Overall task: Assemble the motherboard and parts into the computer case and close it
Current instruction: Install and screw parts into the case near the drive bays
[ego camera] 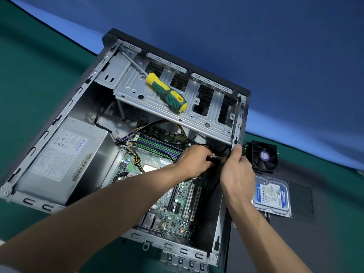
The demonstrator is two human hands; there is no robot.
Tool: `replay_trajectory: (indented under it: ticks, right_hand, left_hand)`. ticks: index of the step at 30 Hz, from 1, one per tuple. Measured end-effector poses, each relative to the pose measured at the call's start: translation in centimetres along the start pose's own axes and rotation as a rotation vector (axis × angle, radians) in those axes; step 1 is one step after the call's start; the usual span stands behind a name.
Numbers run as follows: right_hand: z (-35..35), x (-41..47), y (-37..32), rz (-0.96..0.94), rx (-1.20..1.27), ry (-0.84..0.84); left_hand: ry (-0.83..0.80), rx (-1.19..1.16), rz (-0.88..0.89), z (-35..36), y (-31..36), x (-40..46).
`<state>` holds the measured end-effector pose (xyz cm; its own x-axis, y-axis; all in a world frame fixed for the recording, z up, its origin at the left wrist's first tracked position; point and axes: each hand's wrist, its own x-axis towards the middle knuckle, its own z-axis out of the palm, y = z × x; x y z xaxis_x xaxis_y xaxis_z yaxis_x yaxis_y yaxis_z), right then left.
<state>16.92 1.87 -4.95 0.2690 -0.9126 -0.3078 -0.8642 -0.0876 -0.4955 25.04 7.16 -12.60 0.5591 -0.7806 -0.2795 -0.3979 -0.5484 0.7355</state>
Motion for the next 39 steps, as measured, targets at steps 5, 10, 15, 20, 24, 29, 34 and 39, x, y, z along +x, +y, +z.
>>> replay_trajectory:
  ticks: [5,10,15,20,24,29,34,39]
  right_hand:
    - [0.0,-0.1,0.1,0.005,0.001,-0.003]
    - [-0.1,0.1,0.1,0.008,0.01,-0.011]
    - [-0.1,0.0,0.2,0.004,0.006,-0.013]
    - [-0.1,0.0,0.1,-0.008,0.003,-0.014]
    - [-0.2,-0.1,0.0,0.003,-0.008,-0.018]
    - [-0.1,-0.1,0.0,-0.001,-0.012,0.002]
    - [-0.1,-0.2,-0.2,0.001,-0.015,0.003]
    - [-0.2,-0.5,-0.1,-0.014,-0.015,-0.004]
  left_hand:
    - [-0.056,0.047,0.005,-0.3,0.0,0.3]
    - [-0.108,0.086,0.039,-0.7,0.1,0.8]
    - [-0.153,0.102,0.056,-0.8,0.1,0.9]
    - [-0.116,0.087,0.047,-0.5,0.1,0.5]
    - [-0.097,0.095,0.01,-0.2,0.5,0.3]
    - [-0.024,0.14,0.026,0.2,0.6,-0.3]
    - [-0.021,0.177,0.0,0.4,0.9,-0.3]
    - [-0.021,0.205,-0.006,0.4,0.9,-0.4]
